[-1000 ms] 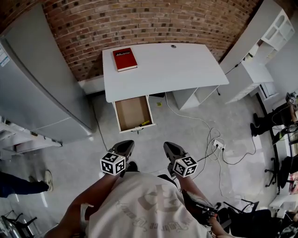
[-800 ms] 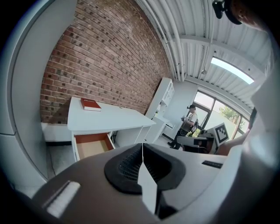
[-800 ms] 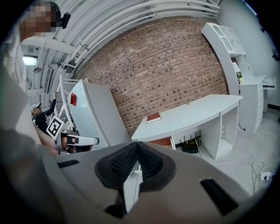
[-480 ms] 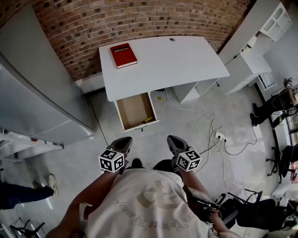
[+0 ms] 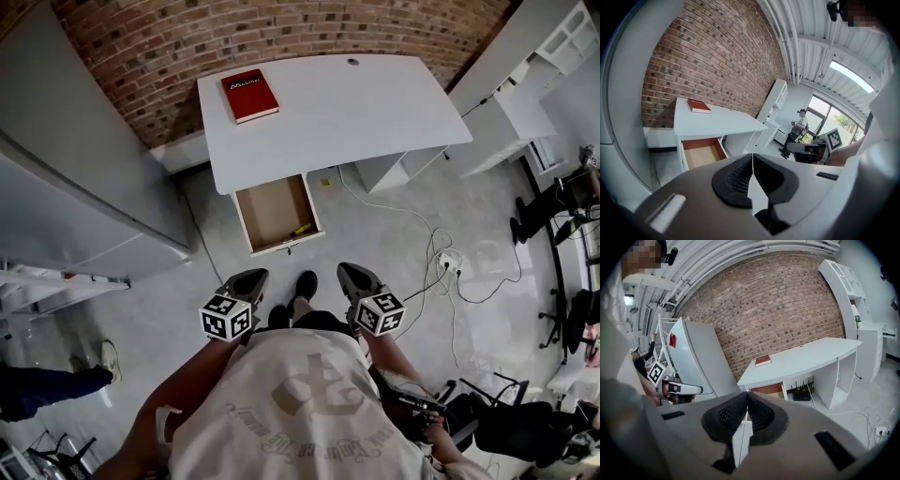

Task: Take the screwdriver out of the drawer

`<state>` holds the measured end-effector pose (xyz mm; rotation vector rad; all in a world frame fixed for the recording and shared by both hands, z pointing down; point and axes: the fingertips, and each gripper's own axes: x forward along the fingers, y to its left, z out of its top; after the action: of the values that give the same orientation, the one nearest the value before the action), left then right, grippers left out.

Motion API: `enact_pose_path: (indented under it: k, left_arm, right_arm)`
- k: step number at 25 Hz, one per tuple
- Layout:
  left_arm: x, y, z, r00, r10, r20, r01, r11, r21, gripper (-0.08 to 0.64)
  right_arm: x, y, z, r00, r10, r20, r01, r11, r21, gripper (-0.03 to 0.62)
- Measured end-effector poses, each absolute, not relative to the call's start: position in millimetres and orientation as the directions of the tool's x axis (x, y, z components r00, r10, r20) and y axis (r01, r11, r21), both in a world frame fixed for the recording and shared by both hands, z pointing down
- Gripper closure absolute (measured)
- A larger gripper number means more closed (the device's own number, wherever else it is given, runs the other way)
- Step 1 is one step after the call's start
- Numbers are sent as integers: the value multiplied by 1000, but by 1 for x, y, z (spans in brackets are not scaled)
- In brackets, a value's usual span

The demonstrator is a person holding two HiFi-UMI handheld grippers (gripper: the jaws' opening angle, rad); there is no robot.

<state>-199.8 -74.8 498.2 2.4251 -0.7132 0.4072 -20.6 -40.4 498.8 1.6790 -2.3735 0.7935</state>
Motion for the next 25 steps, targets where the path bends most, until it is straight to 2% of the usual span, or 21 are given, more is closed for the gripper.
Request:
enact_pose_path:
  k: [10, 25]
  left_arm:
    - [-181, -127, 494, 793, -415, 445, -594, -689, 415, 549]
    - [-126, -194, 516, 748, -394, 534, -620, -701, 352, 549]
  right_arm:
    - [-13, -101, 498, -438, -820, 370, -884, 319, -340, 586]
    - [51, -167, 521, -440, -811, 385, -875, 291, -386, 586]
